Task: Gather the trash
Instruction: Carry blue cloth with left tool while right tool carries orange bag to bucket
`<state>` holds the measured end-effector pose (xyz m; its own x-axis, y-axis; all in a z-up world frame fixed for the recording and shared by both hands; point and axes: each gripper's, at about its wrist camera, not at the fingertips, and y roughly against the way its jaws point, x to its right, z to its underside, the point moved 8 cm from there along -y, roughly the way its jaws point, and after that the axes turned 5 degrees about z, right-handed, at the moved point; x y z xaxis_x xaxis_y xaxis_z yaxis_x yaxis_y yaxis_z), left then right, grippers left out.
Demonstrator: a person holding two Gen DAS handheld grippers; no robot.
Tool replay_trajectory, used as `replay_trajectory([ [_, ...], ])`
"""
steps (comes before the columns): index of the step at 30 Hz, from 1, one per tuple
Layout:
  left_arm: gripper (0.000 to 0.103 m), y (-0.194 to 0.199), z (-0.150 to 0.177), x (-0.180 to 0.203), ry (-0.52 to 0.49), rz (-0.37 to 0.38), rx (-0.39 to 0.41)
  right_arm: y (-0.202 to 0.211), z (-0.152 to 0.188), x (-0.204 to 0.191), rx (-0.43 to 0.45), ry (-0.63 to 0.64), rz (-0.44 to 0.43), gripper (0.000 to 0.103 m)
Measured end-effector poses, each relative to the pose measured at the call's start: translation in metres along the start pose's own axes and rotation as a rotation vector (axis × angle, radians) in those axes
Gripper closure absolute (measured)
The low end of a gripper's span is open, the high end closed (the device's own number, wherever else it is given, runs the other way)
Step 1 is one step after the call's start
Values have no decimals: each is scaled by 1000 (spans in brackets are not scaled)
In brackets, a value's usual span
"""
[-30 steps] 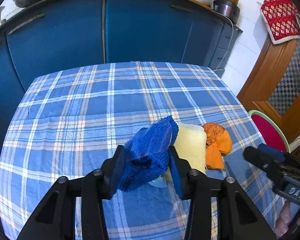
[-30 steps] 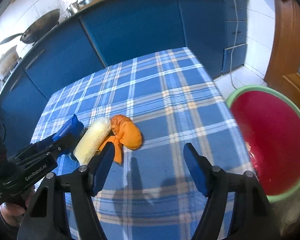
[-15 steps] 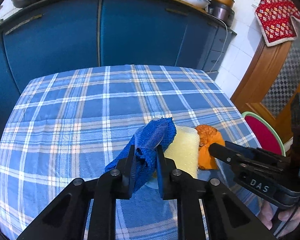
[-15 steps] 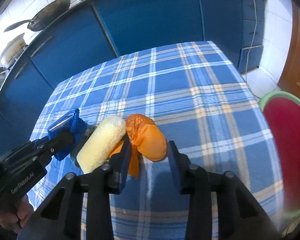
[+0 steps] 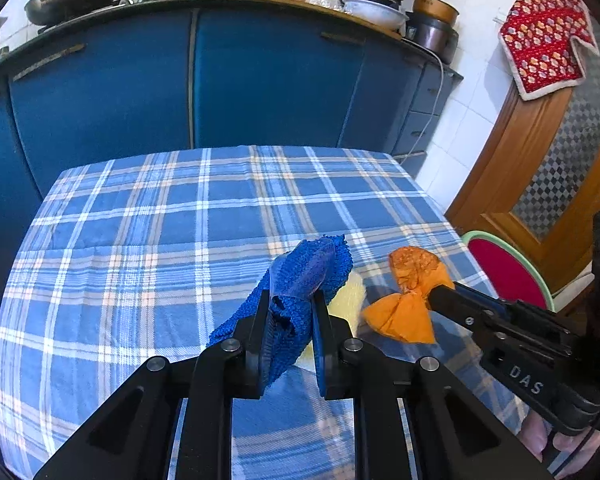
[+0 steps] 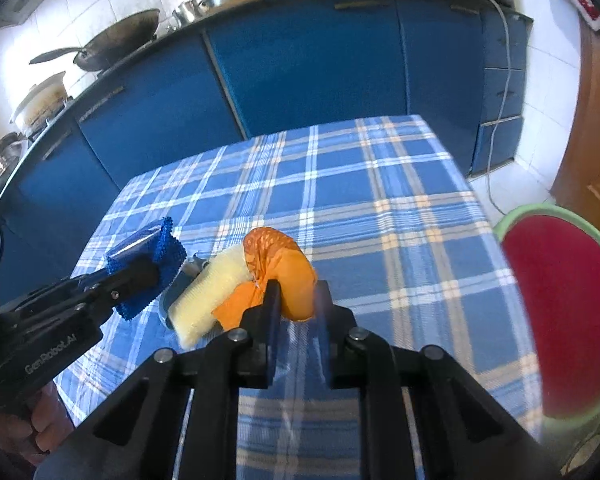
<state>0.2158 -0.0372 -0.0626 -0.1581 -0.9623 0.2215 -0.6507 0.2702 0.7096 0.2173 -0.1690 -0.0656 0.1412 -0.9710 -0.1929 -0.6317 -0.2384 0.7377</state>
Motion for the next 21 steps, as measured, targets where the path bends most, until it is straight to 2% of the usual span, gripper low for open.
replay_trajectory([
  [12,86,17,2,41,-44,51,11,55,7,39,66,-111,22,84],
  [21,86,20,1,88,-99,110,7,94,15,88,116,-195,97,84],
])
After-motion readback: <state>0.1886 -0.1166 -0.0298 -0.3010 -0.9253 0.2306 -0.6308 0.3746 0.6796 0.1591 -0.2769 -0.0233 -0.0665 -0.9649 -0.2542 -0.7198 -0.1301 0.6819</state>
